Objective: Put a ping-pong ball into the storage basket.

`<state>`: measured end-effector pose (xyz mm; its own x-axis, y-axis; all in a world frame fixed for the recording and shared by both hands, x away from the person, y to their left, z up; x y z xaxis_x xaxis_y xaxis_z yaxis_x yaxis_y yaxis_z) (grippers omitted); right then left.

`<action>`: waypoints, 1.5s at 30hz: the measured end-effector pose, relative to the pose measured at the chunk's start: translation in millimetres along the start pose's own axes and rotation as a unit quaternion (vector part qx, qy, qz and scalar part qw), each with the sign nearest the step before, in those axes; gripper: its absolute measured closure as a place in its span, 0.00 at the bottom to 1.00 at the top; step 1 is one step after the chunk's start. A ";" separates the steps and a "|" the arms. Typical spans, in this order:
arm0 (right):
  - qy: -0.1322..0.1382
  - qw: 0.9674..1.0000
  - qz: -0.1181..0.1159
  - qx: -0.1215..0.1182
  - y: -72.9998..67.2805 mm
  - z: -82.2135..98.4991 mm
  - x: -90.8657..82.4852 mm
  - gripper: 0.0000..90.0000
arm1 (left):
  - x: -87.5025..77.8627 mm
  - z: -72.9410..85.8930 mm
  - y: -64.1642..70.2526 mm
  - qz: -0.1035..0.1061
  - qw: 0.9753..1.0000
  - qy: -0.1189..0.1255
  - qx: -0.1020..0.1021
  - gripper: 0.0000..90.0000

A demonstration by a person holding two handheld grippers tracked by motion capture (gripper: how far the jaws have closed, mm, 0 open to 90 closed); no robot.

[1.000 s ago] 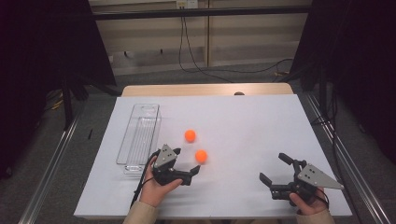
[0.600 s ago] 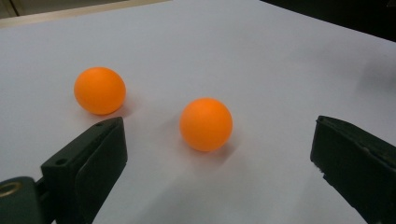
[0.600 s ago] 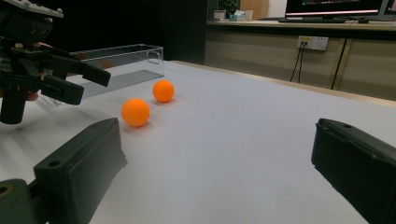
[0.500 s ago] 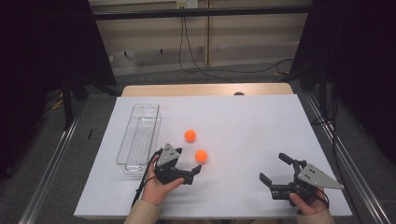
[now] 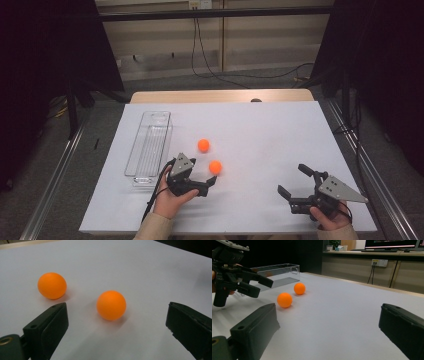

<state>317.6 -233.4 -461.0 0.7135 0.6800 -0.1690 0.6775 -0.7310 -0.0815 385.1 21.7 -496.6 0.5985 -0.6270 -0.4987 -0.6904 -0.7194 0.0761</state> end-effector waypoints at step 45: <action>0.001 1.000 -0.002 0.001 0.0 -0.5 0.0 0.02 | 16.8 2.0 0.8 -0.005 0.999 -0.036 0.000 0.15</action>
<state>317.7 -233.4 -460.4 0.7114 0.6829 -0.1660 0.6797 -0.7286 -0.0842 393.7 11.1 -506.7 0.5742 -0.5972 -0.5601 -0.6846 -0.7254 0.0716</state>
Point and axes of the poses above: each handheld gripper's, and its own axes: x roughly forward along the jaws, z roughly out of its underside, y roughly to its right, the point moved 10 cm from there along x, roughly forward along the jaws, and after that the axes turned 8 degrees about -z, right-handed, at the moved point
